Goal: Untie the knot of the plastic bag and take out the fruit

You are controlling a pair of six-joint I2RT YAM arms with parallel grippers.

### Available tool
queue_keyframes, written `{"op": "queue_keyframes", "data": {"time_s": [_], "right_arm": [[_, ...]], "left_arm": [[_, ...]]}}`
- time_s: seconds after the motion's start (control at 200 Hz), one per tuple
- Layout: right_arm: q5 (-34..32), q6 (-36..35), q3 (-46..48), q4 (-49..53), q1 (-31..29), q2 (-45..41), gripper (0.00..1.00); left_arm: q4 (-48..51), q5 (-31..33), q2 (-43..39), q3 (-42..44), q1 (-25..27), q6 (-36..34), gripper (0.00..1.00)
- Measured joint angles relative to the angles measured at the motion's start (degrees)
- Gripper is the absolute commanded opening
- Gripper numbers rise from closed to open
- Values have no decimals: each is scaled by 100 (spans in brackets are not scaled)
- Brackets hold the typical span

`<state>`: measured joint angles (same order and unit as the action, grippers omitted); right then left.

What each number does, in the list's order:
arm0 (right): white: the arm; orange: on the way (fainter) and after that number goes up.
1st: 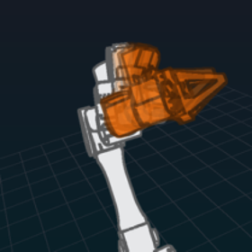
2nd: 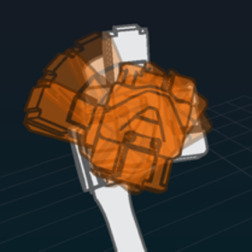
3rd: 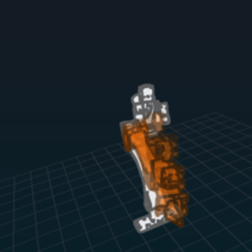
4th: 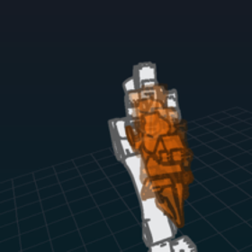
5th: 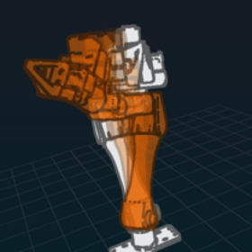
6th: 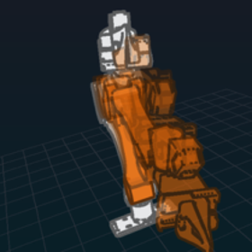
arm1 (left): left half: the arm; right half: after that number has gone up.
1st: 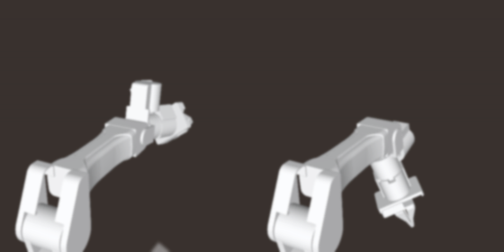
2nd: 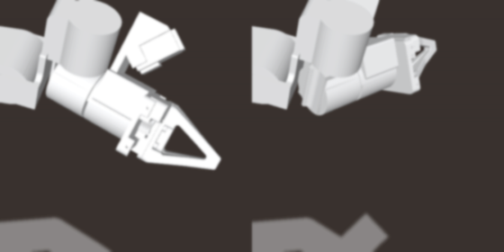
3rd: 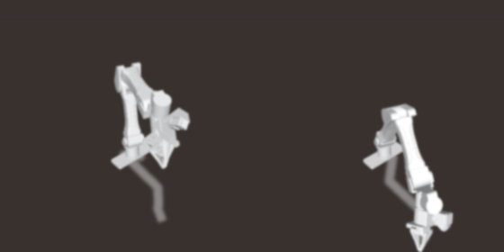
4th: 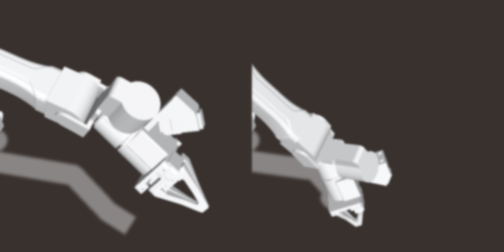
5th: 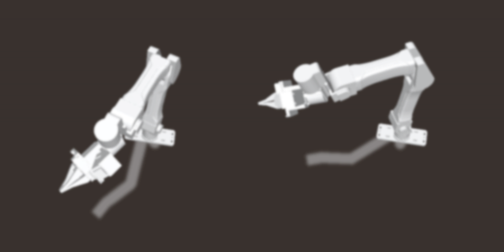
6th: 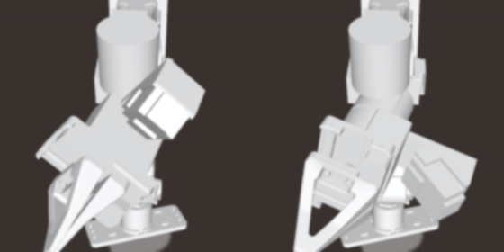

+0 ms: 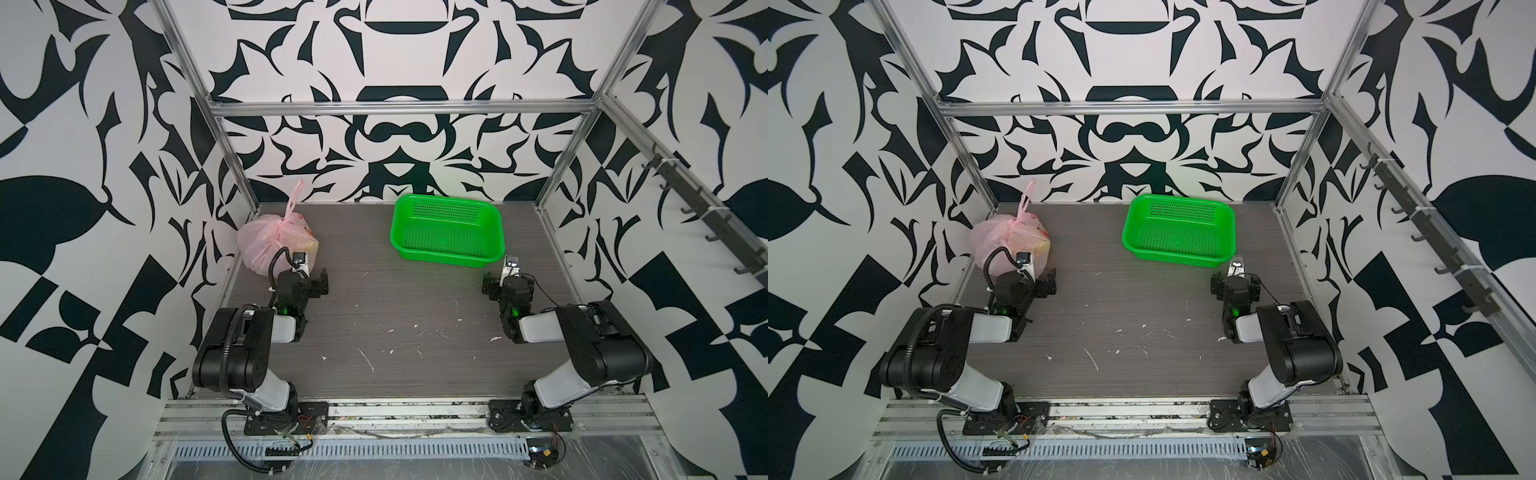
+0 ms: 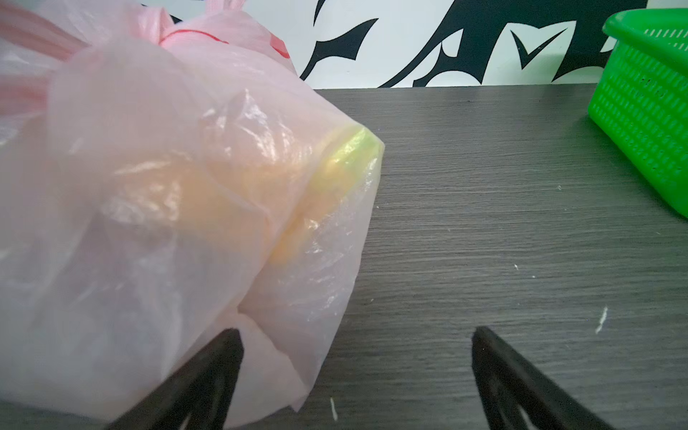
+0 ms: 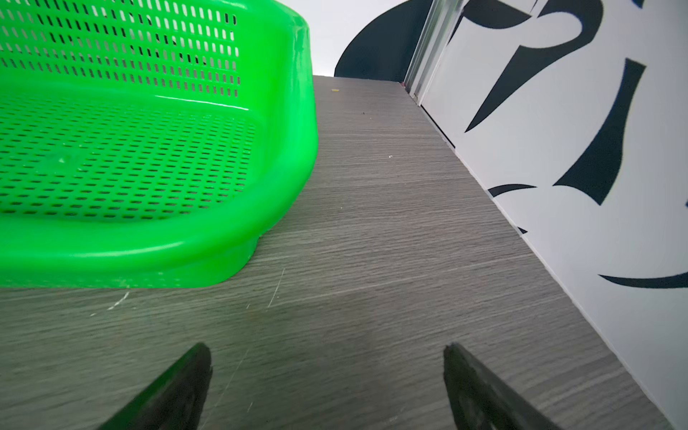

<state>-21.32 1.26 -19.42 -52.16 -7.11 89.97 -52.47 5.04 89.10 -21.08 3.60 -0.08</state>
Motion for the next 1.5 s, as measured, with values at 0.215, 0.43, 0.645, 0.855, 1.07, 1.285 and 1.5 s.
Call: {"op": "queue_keyframes", "data": {"time_s": [0.215, 0.43, 0.645, 0.855, 1.07, 1.285, 1.5], "right_arm": [[177, -2, 0, 4, 2, 0, 100], [214, -4, 0, 4, 2, 0, 100], [225, -4, 0, 4, 2, 0, 100], [225, -4, 0, 4, 2, 0, 100], [227, -4, 0, 4, 2, 0, 100], [227, -4, 0, 4, 2, 0, 100], [227, -20, 0, 4, 2, 0, 100]], "left_arm": [[0, 0, 0, 0, 0, 0, 99], [0, 0, 0, 0, 0, 0, 100], [0, 0, 0, 0, 0, 0, 99], [0, 0, 0, 0, 0, 0, 99], [0, 0, 0, 0, 0, 0, 99], [431, -59, -321, -11, 0, -37, 99], [2590, 31, -1746, -1067, 0, 365, 99]]}}
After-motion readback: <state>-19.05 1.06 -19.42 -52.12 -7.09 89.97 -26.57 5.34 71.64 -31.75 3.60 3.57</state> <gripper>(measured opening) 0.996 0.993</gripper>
